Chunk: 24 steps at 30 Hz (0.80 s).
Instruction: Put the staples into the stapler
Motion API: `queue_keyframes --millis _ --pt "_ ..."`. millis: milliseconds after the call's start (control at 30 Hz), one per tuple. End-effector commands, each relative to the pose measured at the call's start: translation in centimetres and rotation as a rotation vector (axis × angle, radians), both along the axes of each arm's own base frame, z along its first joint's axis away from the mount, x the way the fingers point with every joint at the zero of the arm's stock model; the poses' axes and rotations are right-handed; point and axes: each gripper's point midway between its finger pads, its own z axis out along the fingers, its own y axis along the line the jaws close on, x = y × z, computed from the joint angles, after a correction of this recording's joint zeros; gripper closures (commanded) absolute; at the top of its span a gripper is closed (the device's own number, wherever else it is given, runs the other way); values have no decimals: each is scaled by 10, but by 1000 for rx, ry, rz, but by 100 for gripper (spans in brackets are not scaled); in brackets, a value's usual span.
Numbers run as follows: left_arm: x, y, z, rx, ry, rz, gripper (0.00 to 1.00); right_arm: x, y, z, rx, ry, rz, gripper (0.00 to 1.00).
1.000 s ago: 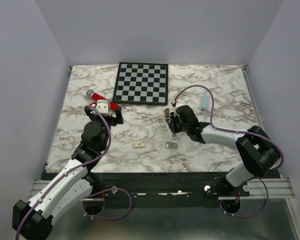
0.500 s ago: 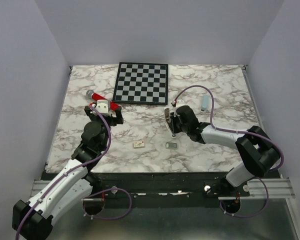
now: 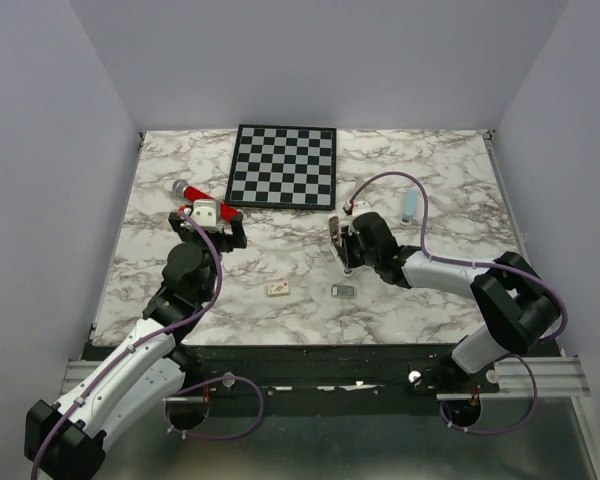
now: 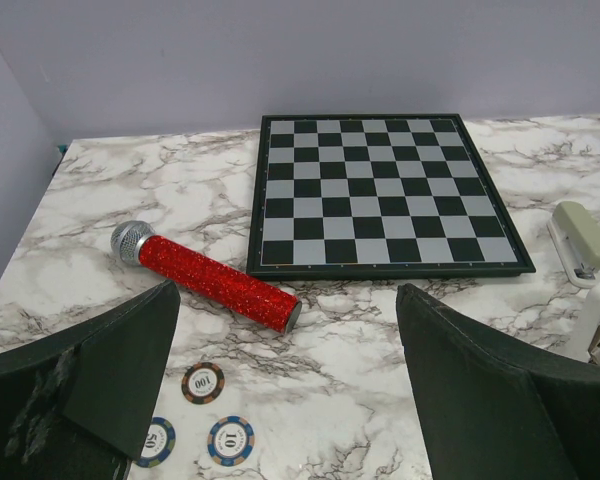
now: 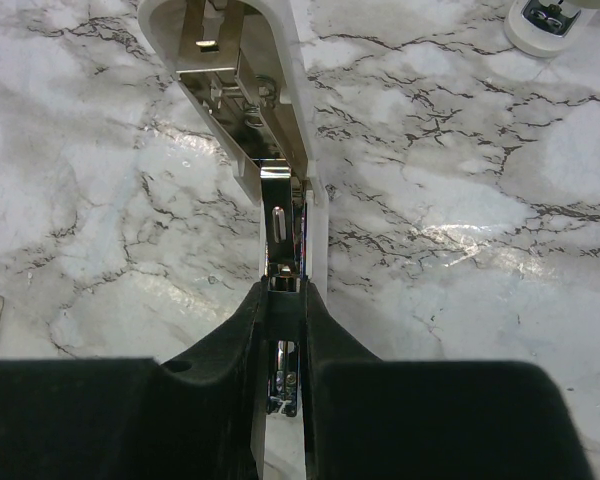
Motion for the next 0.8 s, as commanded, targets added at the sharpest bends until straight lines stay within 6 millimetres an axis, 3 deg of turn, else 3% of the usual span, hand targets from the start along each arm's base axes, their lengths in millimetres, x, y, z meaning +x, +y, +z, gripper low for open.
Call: queue_keyframes --millis 0,767 --pt "-1 0 0 -10 -12 -6 3 2 3 2 22 -7 2 93" --pt "-1 -2 -1 -10 -6 -13 3 3 5 24 112 -86 -15 93"
